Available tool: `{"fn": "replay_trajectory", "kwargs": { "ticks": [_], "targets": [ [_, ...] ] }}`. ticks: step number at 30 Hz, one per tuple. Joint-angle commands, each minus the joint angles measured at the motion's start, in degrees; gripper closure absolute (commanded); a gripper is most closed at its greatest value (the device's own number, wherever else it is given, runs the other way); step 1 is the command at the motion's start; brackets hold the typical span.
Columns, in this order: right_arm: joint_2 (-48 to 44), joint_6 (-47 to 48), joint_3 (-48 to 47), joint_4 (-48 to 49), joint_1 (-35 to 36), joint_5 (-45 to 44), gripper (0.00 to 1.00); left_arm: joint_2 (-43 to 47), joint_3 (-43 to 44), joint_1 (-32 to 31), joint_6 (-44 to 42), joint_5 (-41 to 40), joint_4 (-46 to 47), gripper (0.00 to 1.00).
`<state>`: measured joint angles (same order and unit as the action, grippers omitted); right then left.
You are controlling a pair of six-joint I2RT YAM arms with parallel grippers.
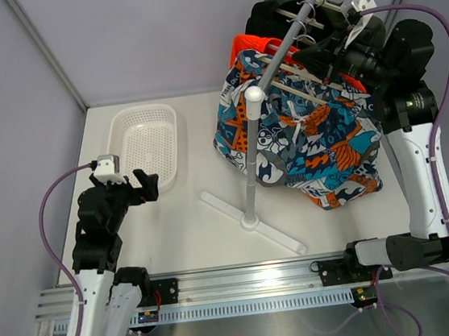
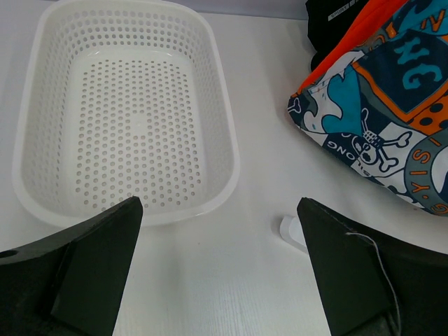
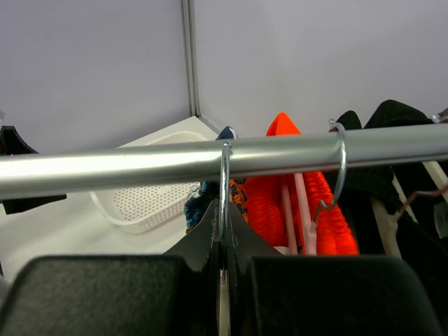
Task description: Remove the shorts from the hanger
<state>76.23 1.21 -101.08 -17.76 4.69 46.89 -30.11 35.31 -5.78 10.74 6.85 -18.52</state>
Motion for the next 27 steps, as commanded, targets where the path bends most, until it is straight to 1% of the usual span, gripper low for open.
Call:
{"fn": "replay_trajectory", "kwargs": {
  "ticks": [1, 9, 11, 12, 13, 15, 16, 17, 20, 22, 25, 27],
  "targets": [
    [-2.22, 0.19, -2.64, -0.43, -1.78, 2.76, 1.0, 0.23, 1.96, 0.07, -0.72, -0.35, 1.47, 0.01],
    [-2.75, -0.68, -3.51, -0.79, -2.58, 4.35, 1.0, 0.22, 2.04, 0.07, -0.72, 0.7, 1.56, 0.01],
    [-3.97, -0.6, -3.25, -1.83, -2.75, 4.43, 1.0, 0.84, 2.22, 0.07, -0.2, 3.42, 2.35, 0.01],
    [-4.41, -0.16, -2.9, -2.71, -3.19, 4.61, 1.0, 1.19, 2.22, 0.07, 0.5, 7.0, 3.31, 0.01],
    [-5.64, 0.28, -2.72, -3.59, -3.37, 4.52, 1.0, 1.71, 2.22, 0.07, 1.03, 8.86, 3.84, 0.01],
    [-6.96, 1.68, -2.72, -6.93, -4.24, 4.52, 1.0, 3.38, 2.04, -0.02, 3.57, 12.55, 5.59, 0.01],
    [-8.1, 2.47, -2.98, -10.16, -4.25, 4.52, 1.0, 4.17, 2.13, -0.02, 4.45, 16.57, 5.86, 0.02],
    [-8.72, 3.26, -3.42, -12.19, -4.25, 4.35, 1.0, 5.83, 2.13, -0.02, 6.46, 18.35, 6.04, 0.02],
    [-10.74, 6.69, -4.74, -19.93, -7.23, 4.08, 1.0, 8.56, 2.83, -0.02, 9.73, 24.69, 6.04, 0.02],
    [-12.49, 9.85, -4.22, -24.92, -8.37, 2.86, 1.0, 11.12, 3.8, -0.02, 14.03, 28.46, 7.09, 0.02],
    [-14.52, 14.33, -3.16, -29.86, -9.52, 0.83, 1.0, 13.14, 5.46, -0.02, 19.92, 31.98, 9.29, 0.02],
    [-15.58, 17.22, -2.46, -34.0, -11.19, 0.92, 1.0, 13.5, 6.87, -0.02, 22.9, 32.7, 9.3, 0.02]
  ]
}}
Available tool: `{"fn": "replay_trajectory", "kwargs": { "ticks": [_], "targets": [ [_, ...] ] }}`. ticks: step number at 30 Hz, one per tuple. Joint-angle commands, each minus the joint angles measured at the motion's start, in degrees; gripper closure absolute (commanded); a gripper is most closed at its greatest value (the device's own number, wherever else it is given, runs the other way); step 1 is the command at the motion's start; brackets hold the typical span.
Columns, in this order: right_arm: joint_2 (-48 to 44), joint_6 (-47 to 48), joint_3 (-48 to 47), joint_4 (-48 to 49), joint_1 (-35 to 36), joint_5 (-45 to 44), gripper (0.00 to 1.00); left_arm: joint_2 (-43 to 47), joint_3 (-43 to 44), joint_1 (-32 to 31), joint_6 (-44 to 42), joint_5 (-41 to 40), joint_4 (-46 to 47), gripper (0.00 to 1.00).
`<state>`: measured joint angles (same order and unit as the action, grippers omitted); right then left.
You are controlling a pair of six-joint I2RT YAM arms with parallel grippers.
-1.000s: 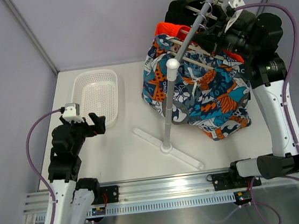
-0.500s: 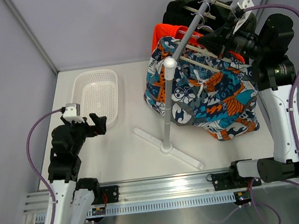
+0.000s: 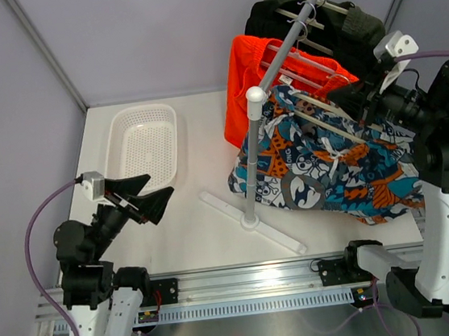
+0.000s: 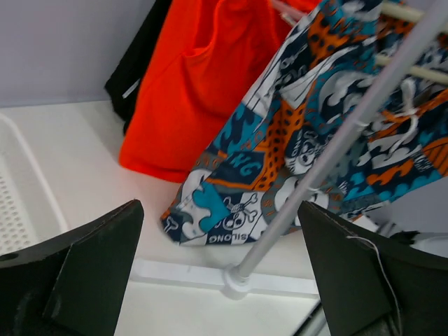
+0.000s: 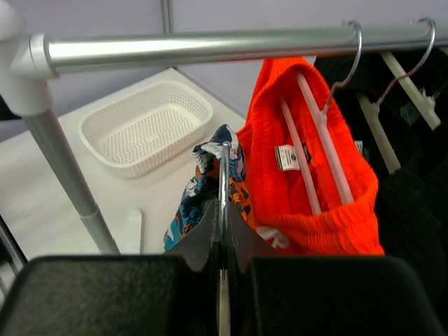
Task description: Remove the shorts from the hanger
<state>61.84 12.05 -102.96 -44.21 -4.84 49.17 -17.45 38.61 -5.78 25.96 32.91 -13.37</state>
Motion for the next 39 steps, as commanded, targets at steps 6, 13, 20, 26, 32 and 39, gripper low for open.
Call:
{"fn": "replay_trajectory", "kwargs": {
  "ticks": [6, 13, 20, 26, 32, 39],
  "targets": [
    [-5.41, 11.84, 0.3, -16.08, -3.33, 1.45, 1.0, -1.09, 8.67, -0.11, 14.64, 8.75, 3.17, 0.04],
    [-9.37, 14.49, 4.07, -18.99, -3.33, 0.22, 1.0, -2.15, 11.13, -0.11, 20.8, 8.5, 2.2, 0.05],
    [-11.04, 13.26, 7.33, -17.58, -3.33, 1.98, 1.0, -5.66, 11.05, -0.2, 23.26, 8.58, 5.71, 0.06],
    [-10.69, 12.56, 8.12, -16.44, -3.33, 1.72, 1.0, -11.02, 10.96, -9.04, 20.64, 4.03, 6.08, 0.09],
    [-11.31, 13.69, 9.35, -17.14, -3.33, 1.46, 1.0, -20.75, 13.58, -50.32, 8.44, -29.87, 2.39, 0.1],
    [-13.32, 19.93, 8.3, -23.72, -3.33, 0.49, 1.0, -35.53, 22.45, -78.83, 5.94, -63.44, 0.71, 0.11]
  ]
}}
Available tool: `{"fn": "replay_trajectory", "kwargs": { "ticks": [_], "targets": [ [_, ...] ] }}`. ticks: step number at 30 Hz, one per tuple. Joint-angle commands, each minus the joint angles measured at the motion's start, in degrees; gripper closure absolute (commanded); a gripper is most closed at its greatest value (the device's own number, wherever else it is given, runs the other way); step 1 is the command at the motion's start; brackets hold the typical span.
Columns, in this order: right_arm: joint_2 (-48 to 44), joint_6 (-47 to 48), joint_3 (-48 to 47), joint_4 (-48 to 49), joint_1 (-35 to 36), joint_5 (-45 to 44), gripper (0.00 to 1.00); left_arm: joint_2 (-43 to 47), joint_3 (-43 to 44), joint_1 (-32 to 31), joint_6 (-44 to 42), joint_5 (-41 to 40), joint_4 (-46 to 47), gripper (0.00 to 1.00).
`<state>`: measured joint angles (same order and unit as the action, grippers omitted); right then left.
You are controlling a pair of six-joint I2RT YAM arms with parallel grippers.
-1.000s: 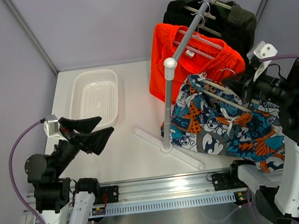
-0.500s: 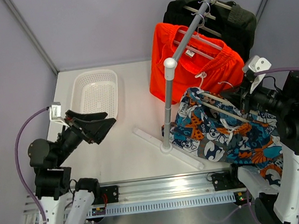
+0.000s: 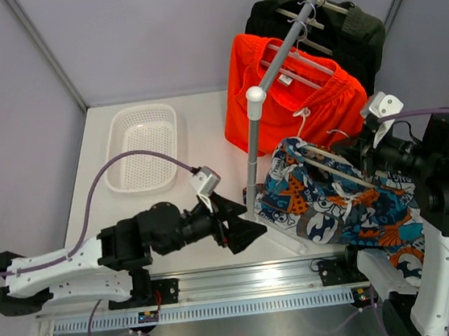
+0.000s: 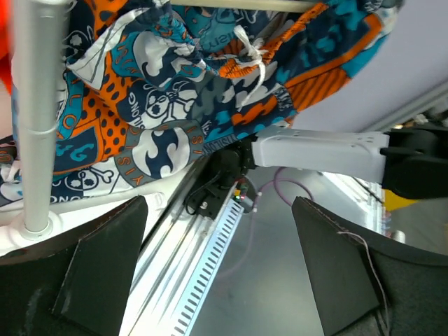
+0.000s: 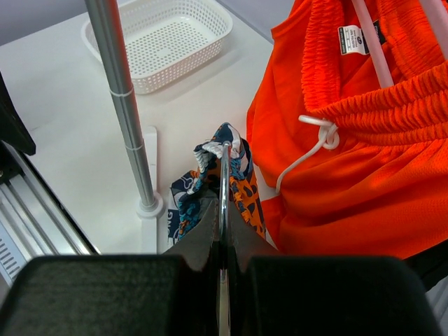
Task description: Remove the shorts from the hanger
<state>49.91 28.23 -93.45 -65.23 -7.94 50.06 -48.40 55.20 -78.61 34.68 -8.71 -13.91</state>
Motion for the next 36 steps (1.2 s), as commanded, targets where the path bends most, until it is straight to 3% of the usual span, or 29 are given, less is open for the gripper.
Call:
{"fn": "replay_trajectory", "kwargs": {
  "ticks": [1, 8, 16, 29, 33, 36],
  "targets": [
    [-1.66, 4.29, -1.38, -3.06, -0.23, -0.49, 1.0, -6.42, 6.84, -6.99, -2.34, -23.79, 1.34, 0.13],
    [-4.2, 9.12, -2.44, -9.64, -0.23, 3.02, 1.0, -20.4, 15.37, -9.02, 2.24, -33.38, 5.11, 0.15],
    [-6.05, 6.32, -2.7, -9.56, -0.23, 4.51, 1.0, -31.73, 25.39, -9.19, 4.79, -38.05, 5.12, 0.17],
    [-7.99, 4.03, -4.72, -10.35, -0.23, 5.4, 1.0, -39.75, 31.99, -9.19, 4.17, -46.74, 0.38, 0.25],
    [-8.07, 4.2, -7.0, -11.84, -0.23, 5.39, 1.0, -40.81, 32.6, -9.11, 3.12, -49.47, -1.03, 0.32],
    [-8.07, 4.64, -7.97, -13.07, -0.23, 5.75, 1.0, -40.63, 32.52, -8.76, 2.16, -50.7, -0.85, 0.49]
  ]
}}
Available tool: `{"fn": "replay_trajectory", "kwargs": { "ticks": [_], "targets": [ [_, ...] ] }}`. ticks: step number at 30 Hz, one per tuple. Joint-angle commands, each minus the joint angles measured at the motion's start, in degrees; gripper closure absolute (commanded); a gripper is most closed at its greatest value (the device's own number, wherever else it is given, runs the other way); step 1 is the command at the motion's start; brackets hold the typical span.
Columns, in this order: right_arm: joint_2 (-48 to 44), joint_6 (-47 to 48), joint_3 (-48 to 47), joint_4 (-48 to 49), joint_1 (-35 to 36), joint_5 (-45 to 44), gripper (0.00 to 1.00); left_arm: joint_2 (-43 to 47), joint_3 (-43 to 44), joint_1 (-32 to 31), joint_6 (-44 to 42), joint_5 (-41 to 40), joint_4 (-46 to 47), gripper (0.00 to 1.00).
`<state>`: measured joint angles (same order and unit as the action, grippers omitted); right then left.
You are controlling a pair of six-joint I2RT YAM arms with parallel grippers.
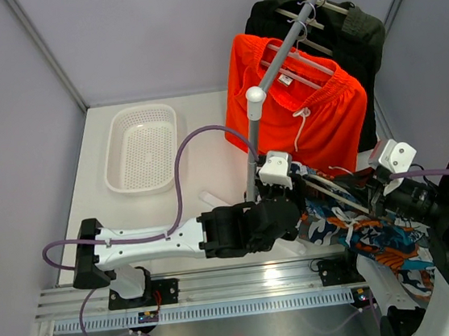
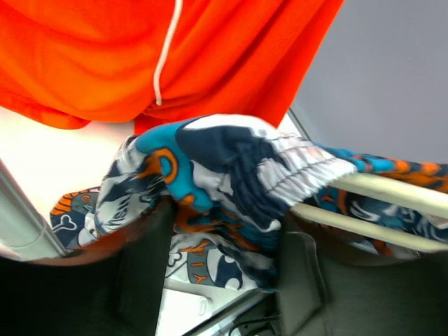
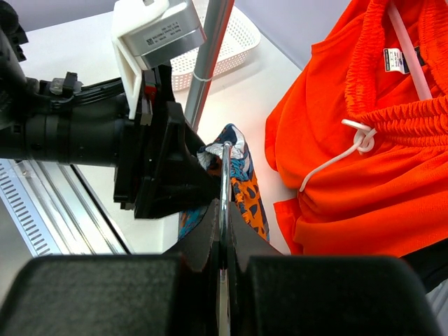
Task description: Remove the shorts from the hanger
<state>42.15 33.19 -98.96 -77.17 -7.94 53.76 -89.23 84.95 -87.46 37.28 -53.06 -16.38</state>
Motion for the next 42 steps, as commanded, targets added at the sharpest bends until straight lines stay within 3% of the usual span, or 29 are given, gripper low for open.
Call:
{"fn": "replay_trajectory", "kwargs": {
  "ticks": [1, 2, 5, 9, 21, 34, 42],
  "targets": [
    [-0.32, -0.23, -2.64, -1.41, -0.23, 2.05, 1.0, 0.37, 2.77, 0.27, -0.62, -6.44, 1.62, 0.56],
    [-0.4, -0.14, -2.64, -1.67, -0.23, 1.97, 1.0, 0.63, 2.77, 0.27, -0.97, -6.53, 1.7, 0.65],
    [-0.49, 0.38, -2.29, -2.02, -0.23, 1.44, 1.0, 1.95, 2.77, 0.36, -2.64, -6.97, 1.79, 0.79],
    [-0.4, 2.05, -1.33, -2.81, -0.23, 1.17, 1.0, 4.24, 2.33, 0.36, -5.19, -7.94, 1.71, 0.83],
    [-0.58, 11.01, -3.6, -11.51, -0.23, 3.54, 1.0, 10.65, 0.22, 1.94, -8.19, -10.4, -3.12, 0.87],
    [-0.14, 13.57, -9.33, -16.53, -0.14, 12.69, 1.0, 10.04, -0.04, 6.51, -5.72, 2.16, -9.02, 0.88],
    [-3.91, -4.16, -0.72, 0.85, -0.14, 10.58, 1.0, 9.6, -3.11, 6.51, -9.94, 12.88, -0.5, 0.89]
  ]
}}
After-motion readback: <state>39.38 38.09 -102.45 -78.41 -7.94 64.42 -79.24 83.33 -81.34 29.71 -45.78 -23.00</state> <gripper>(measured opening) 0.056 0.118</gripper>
